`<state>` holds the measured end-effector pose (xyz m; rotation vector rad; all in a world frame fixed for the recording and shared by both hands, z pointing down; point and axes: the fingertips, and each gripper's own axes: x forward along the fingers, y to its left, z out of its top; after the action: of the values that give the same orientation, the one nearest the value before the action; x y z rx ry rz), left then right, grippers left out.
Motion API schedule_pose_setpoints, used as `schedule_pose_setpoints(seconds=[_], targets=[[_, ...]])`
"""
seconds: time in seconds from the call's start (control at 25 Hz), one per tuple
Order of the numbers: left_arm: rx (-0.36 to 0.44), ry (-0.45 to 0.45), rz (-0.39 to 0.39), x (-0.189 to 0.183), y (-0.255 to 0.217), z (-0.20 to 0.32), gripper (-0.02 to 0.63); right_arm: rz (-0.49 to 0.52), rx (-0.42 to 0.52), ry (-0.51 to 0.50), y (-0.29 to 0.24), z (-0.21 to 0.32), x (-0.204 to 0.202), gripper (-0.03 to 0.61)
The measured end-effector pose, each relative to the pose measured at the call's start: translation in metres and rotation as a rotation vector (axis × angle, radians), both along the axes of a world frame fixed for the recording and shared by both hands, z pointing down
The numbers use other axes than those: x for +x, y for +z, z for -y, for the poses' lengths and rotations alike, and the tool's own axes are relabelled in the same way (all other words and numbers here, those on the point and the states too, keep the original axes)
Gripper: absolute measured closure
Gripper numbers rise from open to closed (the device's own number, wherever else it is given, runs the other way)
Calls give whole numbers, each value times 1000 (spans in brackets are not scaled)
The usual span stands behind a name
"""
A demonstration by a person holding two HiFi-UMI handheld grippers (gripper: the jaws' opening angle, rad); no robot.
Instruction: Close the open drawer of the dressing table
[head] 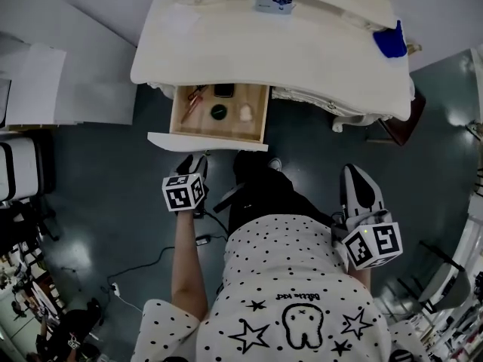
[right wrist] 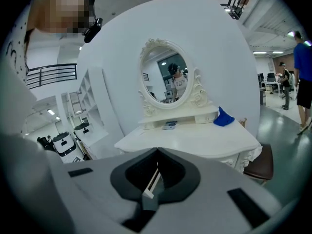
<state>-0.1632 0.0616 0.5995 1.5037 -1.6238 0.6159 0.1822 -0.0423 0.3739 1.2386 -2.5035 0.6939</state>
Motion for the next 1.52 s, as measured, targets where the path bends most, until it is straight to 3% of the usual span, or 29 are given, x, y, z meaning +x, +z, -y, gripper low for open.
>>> schedule_pose_setpoints(seconds=[0.24, 0.52, 1.52], targets=[[-101, 16, -58, 3, 54, -6, 437, -36, 6, 8, -2, 4, -1, 569], [-118, 12, -127, 10, 75, 8, 431, -49, -1, -9, -2, 13, -15, 569], [-149, 4, -115, 7, 88, 26, 459, -52, -18, 37, -5, 23, -25, 569]])
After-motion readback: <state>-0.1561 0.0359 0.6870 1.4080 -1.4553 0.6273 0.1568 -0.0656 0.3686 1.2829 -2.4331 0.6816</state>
